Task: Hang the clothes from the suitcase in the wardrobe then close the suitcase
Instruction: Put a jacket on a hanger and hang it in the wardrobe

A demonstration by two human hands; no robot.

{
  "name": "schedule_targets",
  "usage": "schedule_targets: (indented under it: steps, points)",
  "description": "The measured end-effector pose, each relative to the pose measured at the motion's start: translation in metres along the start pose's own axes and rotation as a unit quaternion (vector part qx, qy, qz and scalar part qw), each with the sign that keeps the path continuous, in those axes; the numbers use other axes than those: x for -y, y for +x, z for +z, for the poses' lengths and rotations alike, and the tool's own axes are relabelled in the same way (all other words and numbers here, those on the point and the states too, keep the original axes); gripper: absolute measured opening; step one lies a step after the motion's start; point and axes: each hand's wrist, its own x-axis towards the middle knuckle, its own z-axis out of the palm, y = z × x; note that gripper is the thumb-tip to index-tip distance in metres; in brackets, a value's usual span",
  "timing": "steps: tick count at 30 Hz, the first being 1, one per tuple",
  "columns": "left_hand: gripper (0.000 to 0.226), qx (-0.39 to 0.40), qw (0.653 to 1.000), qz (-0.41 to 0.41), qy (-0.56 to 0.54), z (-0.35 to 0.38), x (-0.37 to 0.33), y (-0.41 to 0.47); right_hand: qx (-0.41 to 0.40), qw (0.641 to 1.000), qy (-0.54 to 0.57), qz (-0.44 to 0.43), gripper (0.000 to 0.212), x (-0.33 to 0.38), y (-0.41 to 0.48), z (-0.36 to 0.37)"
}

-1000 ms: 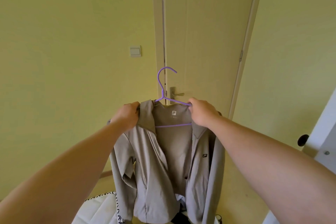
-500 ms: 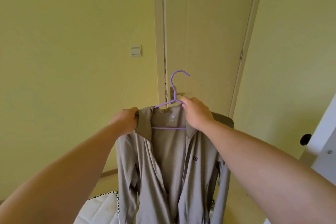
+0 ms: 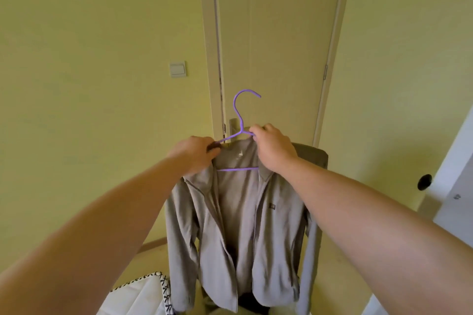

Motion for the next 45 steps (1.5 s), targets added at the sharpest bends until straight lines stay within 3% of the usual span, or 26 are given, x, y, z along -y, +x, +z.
schedule_targets:
  steps: [2,4,6,9,14,18,24,31,36,40,45]
  points:
    - [0.024,-0.039,0.997,0.012,0.065,0.001,-0.003,0.007,-0.007,1.000,-0.010,0.008,0.020,0.005,-0.005,-0.002]
    - [0.024,-0.141,0.988,0.032,0.049,0.006,-0.004,0.007,-0.025,0.999,-0.005,0.029,0.019,0.008,-0.003,-0.008]
    - [0.027,-0.190,0.980,0.045,0.045,0.012,-0.011,0.008,-0.034,0.998,-0.006,0.051,0.018,0.005,-0.002,-0.014]
    - [0.027,-0.136,0.988,0.027,0.072,0.016,-0.020,0.011,0.018,0.999,-0.005,0.040,0.016,0.001,-0.009,-0.019]
    - [0.017,-0.232,0.968,0.092,0.036,0.025,-0.021,0.006,-0.022,0.998,0.013,0.055,0.017,0.009,-0.027,-0.016]
    - [0.031,-0.188,0.970,0.145,0.056,0.018,-0.032,-0.005,0.013,0.998,0.037,0.054,0.015,0.018,-0.041,-0.025]
    - [0.015,-0.273,0.949,0.156,-0.007,-0.014,-0.050,-0.034,-0.032,0.997,0.058,0.031,0.022,0.044,-0.072,-0.059]
    - [0.017,-0.388,0.910,0.132,-0.065,-0.071,-0.101,-0.090,-0.094,0.988,0.122,-0.014,0.021,0.080,-0.133,-0.131]
    - [0.022,-0.425,0.890,0.149,-0.076,-0.108,-0.155,-0.138,-0.123,0.982,0.143,-0.014,0.013,0.086,-0.183,-0.191]
    - [0.027,-0.369,0.908,0.189,-0.061,-0.125,-0.203,-0.170,-0.141,0.983,0.115,0.028,0.012,0.064,-0.219,-0.227]
    - [0.033,-0.154,0.970,0.182,-0.052,-0.134,-0.281,-0.196,-0.171,0.980,0.043,0.091,0.017,0.010,-0.273,-0.256]
